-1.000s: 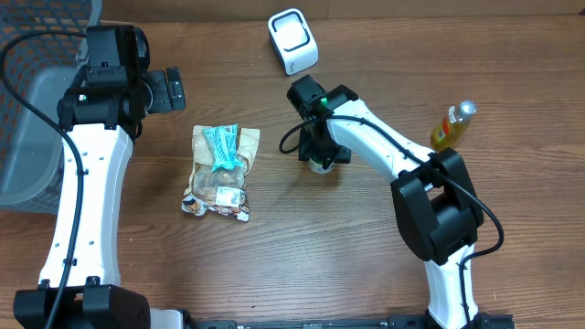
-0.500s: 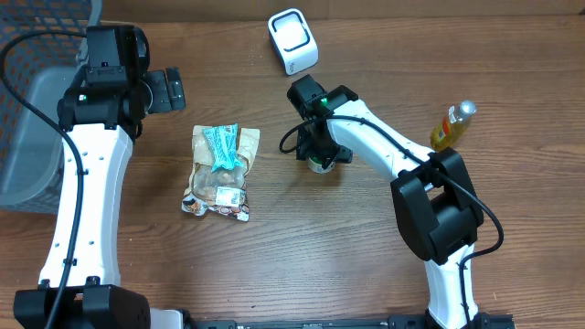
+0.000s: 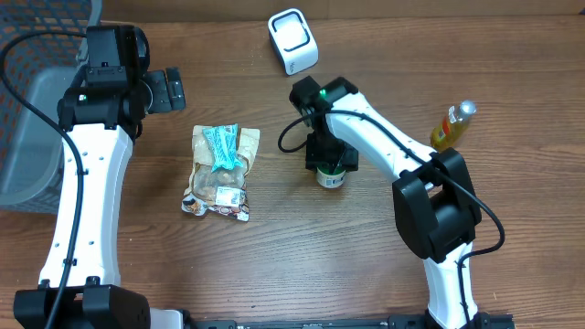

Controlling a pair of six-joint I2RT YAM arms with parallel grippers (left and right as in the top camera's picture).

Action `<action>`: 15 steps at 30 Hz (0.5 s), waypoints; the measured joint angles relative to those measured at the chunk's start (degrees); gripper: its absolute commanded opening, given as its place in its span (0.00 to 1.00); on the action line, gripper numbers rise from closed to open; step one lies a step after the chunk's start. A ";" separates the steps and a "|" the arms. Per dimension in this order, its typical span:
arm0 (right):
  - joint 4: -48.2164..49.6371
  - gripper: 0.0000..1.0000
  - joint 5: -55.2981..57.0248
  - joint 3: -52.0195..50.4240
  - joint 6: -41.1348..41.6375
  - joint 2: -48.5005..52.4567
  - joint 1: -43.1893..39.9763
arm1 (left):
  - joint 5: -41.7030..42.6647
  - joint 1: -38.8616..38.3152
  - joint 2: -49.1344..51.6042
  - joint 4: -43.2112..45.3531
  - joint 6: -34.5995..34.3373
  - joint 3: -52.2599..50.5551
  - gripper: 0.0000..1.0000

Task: Scan the item barcode
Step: 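Close the right gripper on the jar lid and lift the jar, then tilt the jar sideways and carry it toward the white scanner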

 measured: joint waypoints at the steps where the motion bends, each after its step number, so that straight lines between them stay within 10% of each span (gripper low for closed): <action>1: -1.62 0.53 -1.22 1.53 -0.02 0.00 -0.02 | -0.02 0.00 0.00 0.00 0.00 0.00 1.00; 15: -13.18 0.49 -20.76 7.65 -2.58 0.00 -0.02 | -0.02 0.00 0.00 0.00 0.00 0.00 1.00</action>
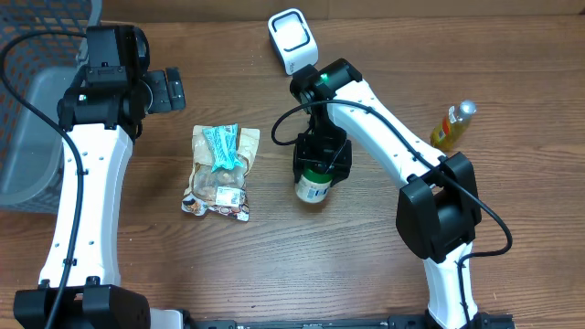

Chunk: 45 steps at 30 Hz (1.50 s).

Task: Scan the item barcode
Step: 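Tilt the jar sideways and carry it toward the white scanner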

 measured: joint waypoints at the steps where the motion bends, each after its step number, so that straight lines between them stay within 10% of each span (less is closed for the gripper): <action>1: -0.63 0.49 -1.95 0.00 -0.02 0.00 0.00 | 0.02 0.00 0.00 -0.02 0.00 0.00 1.00; 45: 0.37 0.40 -16.94 0.02 -0.50 0.00 0.02 | 0.00 0.00 0.00 0.00 -0.02 0.00 1.00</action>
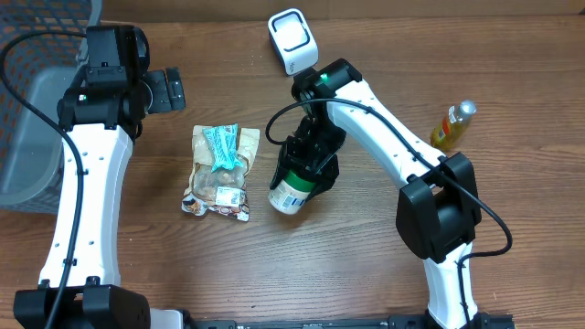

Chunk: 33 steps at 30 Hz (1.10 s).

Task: Scan the item barcode
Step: 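Tilt the jar sideways and carry it toward the white scanner, then hold the jar label against the white scanner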

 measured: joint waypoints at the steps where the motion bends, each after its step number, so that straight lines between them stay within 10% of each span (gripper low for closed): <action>1: 1.07 0.38 1.40 0.00 0.07 0.00 0.00 | 0.00 0.00 -0.02 0.00 0.02 0.00 1.00; 13: 19.41 0.25 30.45 0.00 -0.15 0.00 -0.44 | 0.00 0.00 0.00 0.00 0.02 0.00 1.00; 33: 31.61 0.14 39.56 17.77 -23.12 0.15 -3.30 | 0.00 0.00 0.00 0.00 0.02 0.00 1.00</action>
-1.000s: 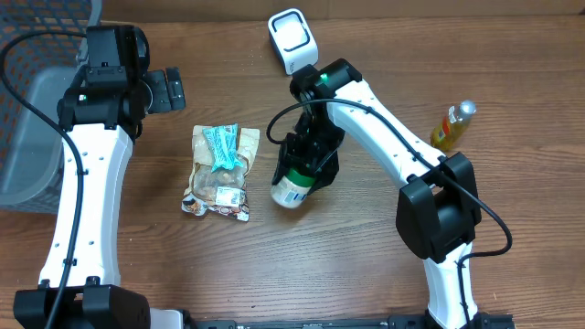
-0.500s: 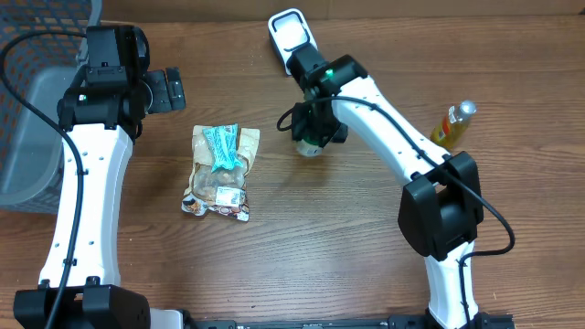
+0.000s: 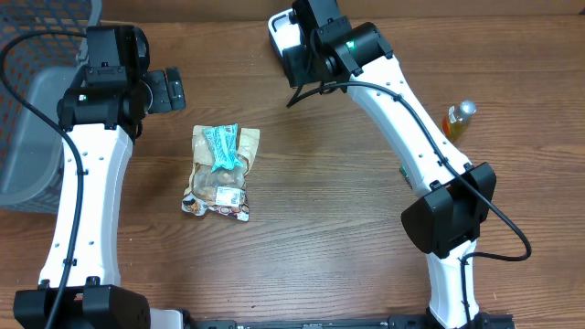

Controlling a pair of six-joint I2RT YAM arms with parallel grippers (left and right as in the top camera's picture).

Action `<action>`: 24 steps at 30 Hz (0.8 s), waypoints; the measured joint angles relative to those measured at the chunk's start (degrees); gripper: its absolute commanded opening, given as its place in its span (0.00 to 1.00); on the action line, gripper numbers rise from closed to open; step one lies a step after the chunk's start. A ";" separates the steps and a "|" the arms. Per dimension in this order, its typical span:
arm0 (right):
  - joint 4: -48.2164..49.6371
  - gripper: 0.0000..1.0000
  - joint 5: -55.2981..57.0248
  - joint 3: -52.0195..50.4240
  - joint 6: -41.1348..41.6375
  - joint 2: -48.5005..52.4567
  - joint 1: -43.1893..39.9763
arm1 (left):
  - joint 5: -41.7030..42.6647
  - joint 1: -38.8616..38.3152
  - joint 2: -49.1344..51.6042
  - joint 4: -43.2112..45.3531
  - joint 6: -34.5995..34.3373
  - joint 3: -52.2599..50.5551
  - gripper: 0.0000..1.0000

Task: Scan the item barcode
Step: 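Hold the jar label against the white scanner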

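My right arm reaches to the back of the table, and my right gripper (image 3: 294, 57) hangs directly over the white barcode scanner (image 3: 276, 22), of which only a sliver shows. The green-lidded jar with a white label is hidden under the wrist; it stands nowhere on the table. My left gripper (image 3: 170, 90) stays open at the back left, holding nothing.
A snack bag with a teal wrapper on it (image 3: 219, 172) lies left of centre. A yellow bottle (image 3: 454, 123) stands at the right edge. A grey basket (image 3: 27, 137) sits at the far left beside the left arm.
My right gripper has gone from mid-table, where it held the tilted jar beside the snack bag, to the back of the table over the scanner. The jar is now out of sight.
The right gripper was first down on the upright jar at mid-table. It then held the jar lifted and a little nearer, then tilted with its label showing next to the snack bag. Now it is over the scanner. The left arm never moved.
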 measured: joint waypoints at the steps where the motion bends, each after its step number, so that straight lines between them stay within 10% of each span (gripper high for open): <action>1: 1.60 0.13 0.22 0.00 -0.33 0.00 0.00 | 0.00 0.00 0.00 0.00 -0.02 0.00 1.00; 24: 22.64 0.09 0.33 0.00 -0.98 0.63 -2.71 | 0.00 0.00 0.00 0.00 0.00 0.00 1.00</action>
